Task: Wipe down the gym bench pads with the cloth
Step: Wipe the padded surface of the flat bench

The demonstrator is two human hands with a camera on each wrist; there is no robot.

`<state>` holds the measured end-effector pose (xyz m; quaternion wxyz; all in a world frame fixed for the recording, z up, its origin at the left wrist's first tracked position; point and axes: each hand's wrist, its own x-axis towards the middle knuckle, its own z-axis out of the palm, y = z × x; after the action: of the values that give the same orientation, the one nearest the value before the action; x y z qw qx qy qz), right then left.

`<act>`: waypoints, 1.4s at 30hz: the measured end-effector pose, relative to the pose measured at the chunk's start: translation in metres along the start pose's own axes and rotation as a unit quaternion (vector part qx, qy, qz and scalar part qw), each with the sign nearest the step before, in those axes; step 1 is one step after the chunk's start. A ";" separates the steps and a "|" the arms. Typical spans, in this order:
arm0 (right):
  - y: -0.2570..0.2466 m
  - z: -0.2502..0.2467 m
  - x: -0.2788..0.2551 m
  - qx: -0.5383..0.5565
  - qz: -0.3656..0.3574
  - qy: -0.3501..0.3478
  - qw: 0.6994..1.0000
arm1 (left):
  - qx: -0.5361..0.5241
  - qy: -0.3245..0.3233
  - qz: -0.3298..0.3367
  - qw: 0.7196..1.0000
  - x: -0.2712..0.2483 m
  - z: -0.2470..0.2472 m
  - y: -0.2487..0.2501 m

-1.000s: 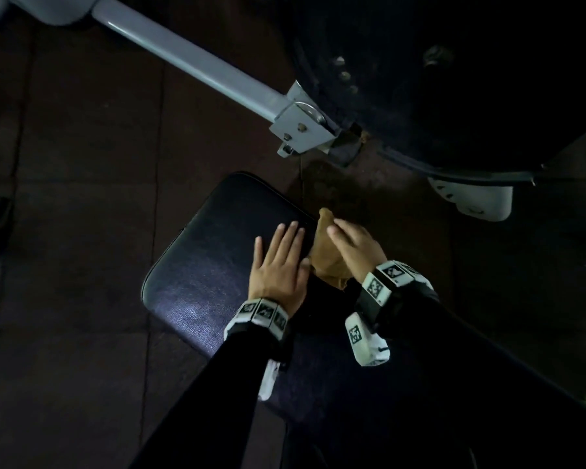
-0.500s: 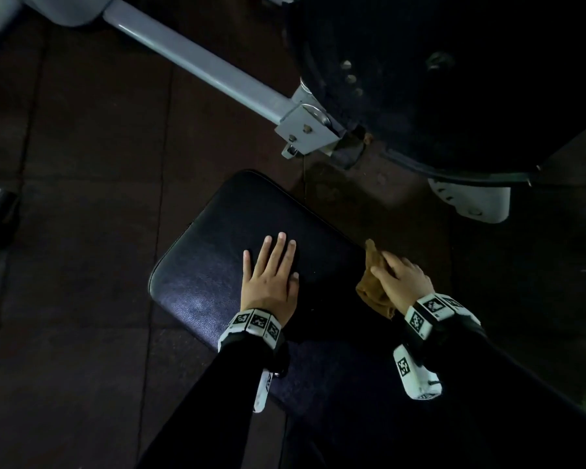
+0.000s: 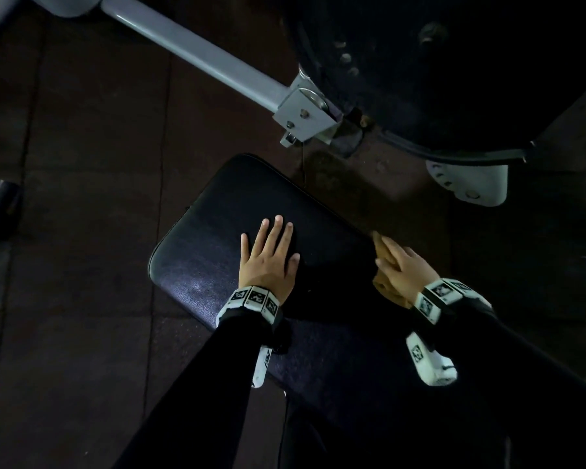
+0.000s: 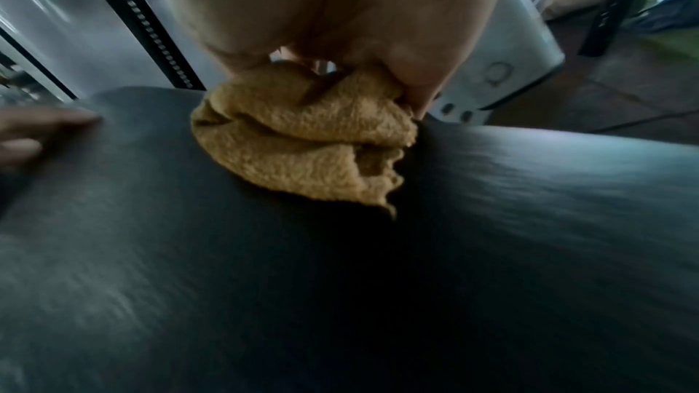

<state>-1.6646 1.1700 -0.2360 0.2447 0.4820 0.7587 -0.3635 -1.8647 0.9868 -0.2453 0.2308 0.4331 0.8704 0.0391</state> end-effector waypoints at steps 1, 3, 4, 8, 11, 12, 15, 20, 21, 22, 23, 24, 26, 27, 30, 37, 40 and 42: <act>0.015 -0.001 -0.007 0.002 0.020 -0.003 1.000 | 0.000 0.002 0.002 1.000 0.000 0.001 0.000; 0.035 -0.003 -0.017 -0.002 0.047 -0.010 0.999 | 0.000 0.006 0.002 1.000 0.000 0.002 0.000; 0.039 -0.002 -0.019 -0.003 0.050 -0.009 0.999 | 0.000 0.006 0.002 1.000 0.000 0.002 0.000; 0.025 0.002 -0.012 0.014 0.026 0.023 0.999 | 0.002 0.007 0.002 1.000 0.001 0.002 0.001; 0.018 0.003 -0.011 0.005 0.009 0.035 0.999 | 0.000 -0.004 -0.005 1.000 0.001 -0.001 0.002; 0.021 0.001 -0.013 -0.002 0.007 0.030 1.000 | -0.002 -0.011 -0.011 1.000 0.001 -0.003 0.004; 0.037 -0.013 -0.027 -0.030 0.010 -0.013 0.999 | -0.013 -0.033 -0.037 0.999 -0.001 -0.011 0.014; 0.057 -0.042 -0.066 0.008 0.017 -0.004 1.000 | -0.108 -0.105 -0.111 0.982 -0.008 -0.031 0.036; 0.057 -0.048 -0.076 0.055 0.021 0.004 0.998 | -0.138 -0.111 -0.120 0.977 -0.012 -0.037 0.042; 0.055 -0.054 -0.084 0.092 0.021 0.006 0.995 | -0.164 -0.107 -0.123 0.973 -0.016 -0.044 0.047; 0.053 -0.060 -0.093 0.115 0.015 0.007 0.993 | -0.181 -0.098 -0.119 0.971 -0.020 -0.050 0.054; 0.049 -0.065 -0.101 0.129 0.009 0.008 0.992 | -0.195 -0.087 -0.111 0.971 -0.026 -0.057 0.060; 0.039 -0.077 -0.119 0.156 -0.003 0.014 0.988 | -0.223 -0.077 -0.088 0.968 -0.039 -0.072 0.073; 0.034 -0.083 -0.128 0.168 -0.010 0.016 0.986 | -0.238 -0.076 -0.076 0.965 -0.045 -0.079 0.079; 0.019 -0.098 -0.156 0.212 -0.034 0.028 0.976 | -0.264 -0.071 -0.049 0.961 -0.068 -0.101 0.099; -0.005 -0.133 -0.233 0.233 -0.098 0.040 0.967 | -0.317 -0.028 -0.015 0.948 -0.128 -0.160 0.137; -0.013 -0.146 -0.264 0.233 -0.119 0.041 0.964 | -0.327 -0.019 -0.013 0.945 -0.151 -0.183 0.146; -0.020 -0.155 -0.284 0.231 -0.136 0.046 0.962 | -0.325 -0.017 -0.004 0.945 -0.166 -0.200 0.152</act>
<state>-1.5675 1.1290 0.0707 0.0400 0.4342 0.7229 -0.5359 -1.7540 0.9801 0.0345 0.3743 0.3320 0.8077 0.3118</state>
